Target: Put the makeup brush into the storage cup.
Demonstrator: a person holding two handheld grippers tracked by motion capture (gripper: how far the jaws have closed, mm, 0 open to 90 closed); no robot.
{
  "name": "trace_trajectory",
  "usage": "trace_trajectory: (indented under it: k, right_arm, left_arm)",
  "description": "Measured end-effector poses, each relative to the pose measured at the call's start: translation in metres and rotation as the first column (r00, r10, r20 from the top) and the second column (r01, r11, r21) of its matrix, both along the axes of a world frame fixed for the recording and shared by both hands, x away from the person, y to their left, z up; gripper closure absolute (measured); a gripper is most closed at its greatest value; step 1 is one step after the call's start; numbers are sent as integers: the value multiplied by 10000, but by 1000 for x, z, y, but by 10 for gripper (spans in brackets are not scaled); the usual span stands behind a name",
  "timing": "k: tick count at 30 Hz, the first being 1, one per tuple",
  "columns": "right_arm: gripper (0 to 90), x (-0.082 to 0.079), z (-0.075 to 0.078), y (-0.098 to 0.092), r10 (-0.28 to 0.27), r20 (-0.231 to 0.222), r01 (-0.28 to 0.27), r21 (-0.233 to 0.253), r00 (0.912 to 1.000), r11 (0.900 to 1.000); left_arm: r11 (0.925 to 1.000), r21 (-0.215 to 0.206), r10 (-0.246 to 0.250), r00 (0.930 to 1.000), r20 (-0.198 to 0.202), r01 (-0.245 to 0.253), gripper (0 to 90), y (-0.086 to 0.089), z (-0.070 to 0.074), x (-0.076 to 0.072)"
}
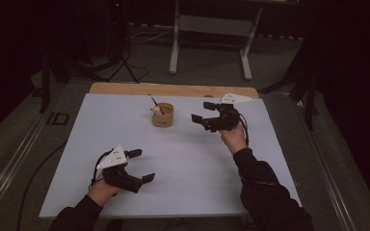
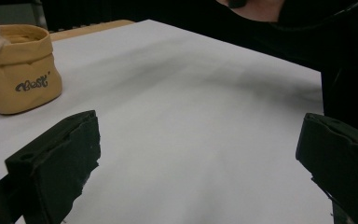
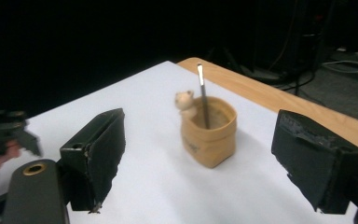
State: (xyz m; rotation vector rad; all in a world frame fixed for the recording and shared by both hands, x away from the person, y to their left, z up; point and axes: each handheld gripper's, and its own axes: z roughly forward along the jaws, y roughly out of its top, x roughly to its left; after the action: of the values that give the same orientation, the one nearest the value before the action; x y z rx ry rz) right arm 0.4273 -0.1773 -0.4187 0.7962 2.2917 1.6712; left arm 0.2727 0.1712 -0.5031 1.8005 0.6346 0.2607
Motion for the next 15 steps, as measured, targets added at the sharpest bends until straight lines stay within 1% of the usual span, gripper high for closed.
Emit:
trace_trajectory:
  k: [2, 5, 7, 8, 10, 11, 12, 13, 14, 15]
  right_arm:
    - [166, -4, -1, -5, 168, -56, -167, 167, 9998, 9997]
    - [131, -11, -2, -12, 214, -62, -212, 372, 9998, 9991]
    - [123, -17, -1, -15, -22, 91, 19, 309, 10000, 9995]
    - [120, -20, -1, -17, -48, 90, 45, 333, 9999, 9994]
    - [126, -25, -3, -22, 52, -118, -44, 679, 9999, 9977]
    - [135, -29, -3, -24, -48, -27, 49, 669, 10000, 9977]
    - [144, -32, -4, -27, 32, 33, -34, 685, 10000, 9976]
    - [146, -34, -5, -28, 407, 79, -411, 623, 9991, 9972]
    - [152, -36, -6, -29, 725, 264, -736, 437, 9970, 9963]
    - [154, -40, -8, -31, 835, 562, -846, 178, 9949, 9963]
  left_arm:
    - [10000, -42, 28, 10000, -4, -28, 0, 1, 1, 0]
    - [10000, -43, 1, 10000, 8, -1, 0, 3, 3, 1]
    - [10000, -35, 34, 10000, 50, -34, 0, 4, 4, 1]
    - [10000, -50, 38, 10000, 14, -38, 0, 5, 4, 1]
    - [10000, 12, 1, 10000, 12, -1, 0, 5, 5, 1]
    - [10000, 59, -13, 10000, 7, 13, 0, 6, 6, 1]
    - [10000, 27, -61, 10000, -40, 62, 0, 6, 6, 2]
    - [9999, 28, -114, 9999, -81, 115, 0, 6, 6, 2]
    - [9999, 80, -114, 9999, -86, 115, 0, 7, 7, 1]
    - [9999, 63, -146, 9998, -122, 146, 0, 7, 7, 2]
